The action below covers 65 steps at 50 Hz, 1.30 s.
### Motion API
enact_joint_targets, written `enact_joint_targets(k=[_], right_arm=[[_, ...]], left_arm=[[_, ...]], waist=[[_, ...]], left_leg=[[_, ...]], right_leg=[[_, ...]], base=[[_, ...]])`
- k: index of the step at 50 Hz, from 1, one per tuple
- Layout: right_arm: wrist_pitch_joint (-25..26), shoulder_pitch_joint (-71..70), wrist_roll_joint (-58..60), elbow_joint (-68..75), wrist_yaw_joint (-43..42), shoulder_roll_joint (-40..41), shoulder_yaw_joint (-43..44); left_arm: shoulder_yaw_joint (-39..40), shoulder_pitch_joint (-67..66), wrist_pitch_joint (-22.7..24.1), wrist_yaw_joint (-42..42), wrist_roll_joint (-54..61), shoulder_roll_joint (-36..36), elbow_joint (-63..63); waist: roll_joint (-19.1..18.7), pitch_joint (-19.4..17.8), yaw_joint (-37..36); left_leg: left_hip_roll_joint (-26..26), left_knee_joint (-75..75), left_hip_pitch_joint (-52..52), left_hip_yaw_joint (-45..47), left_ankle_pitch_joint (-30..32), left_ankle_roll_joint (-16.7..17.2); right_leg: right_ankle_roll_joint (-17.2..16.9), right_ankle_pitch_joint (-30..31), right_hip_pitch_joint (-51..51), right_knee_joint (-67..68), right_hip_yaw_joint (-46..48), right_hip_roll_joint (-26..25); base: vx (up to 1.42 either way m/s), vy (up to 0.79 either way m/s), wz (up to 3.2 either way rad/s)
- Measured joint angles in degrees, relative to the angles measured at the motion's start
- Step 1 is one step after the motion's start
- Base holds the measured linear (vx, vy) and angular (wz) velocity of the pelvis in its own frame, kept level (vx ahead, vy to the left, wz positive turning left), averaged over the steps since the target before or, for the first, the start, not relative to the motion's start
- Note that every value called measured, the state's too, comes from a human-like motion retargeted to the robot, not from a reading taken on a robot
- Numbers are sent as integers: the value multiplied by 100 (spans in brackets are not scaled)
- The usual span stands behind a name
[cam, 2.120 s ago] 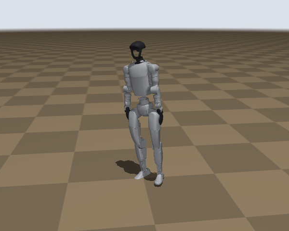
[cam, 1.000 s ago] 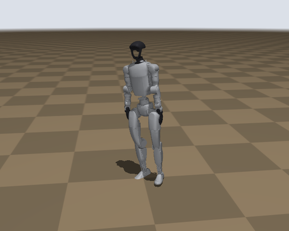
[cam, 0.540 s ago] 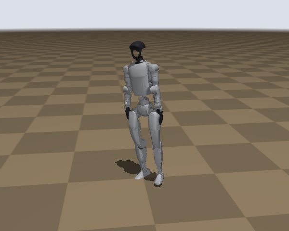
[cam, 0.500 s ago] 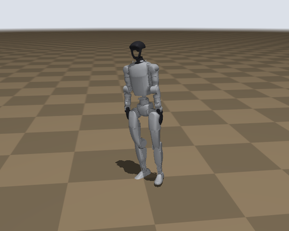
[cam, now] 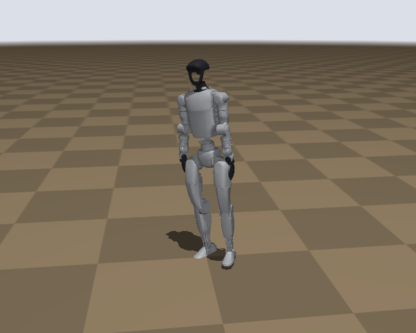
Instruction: Upper body actions
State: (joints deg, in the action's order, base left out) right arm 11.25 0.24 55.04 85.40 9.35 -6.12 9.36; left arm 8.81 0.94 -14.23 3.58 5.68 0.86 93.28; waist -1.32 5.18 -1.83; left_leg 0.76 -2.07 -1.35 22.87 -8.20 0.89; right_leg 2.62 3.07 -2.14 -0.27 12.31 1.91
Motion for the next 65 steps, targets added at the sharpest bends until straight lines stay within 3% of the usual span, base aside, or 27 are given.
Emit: enact_joint_targets(k=[65], right_arm=[[0,-1,32,11,13,2,-18]], left_arm=[[10,7,8,-14,-38,-6,13]], waist=[[4,8,7]], left_leg=[[1,-17,-5,-21,1,1]], right_leg=[[14,2,5,5,12,-7]], base=[[0,0,0]])
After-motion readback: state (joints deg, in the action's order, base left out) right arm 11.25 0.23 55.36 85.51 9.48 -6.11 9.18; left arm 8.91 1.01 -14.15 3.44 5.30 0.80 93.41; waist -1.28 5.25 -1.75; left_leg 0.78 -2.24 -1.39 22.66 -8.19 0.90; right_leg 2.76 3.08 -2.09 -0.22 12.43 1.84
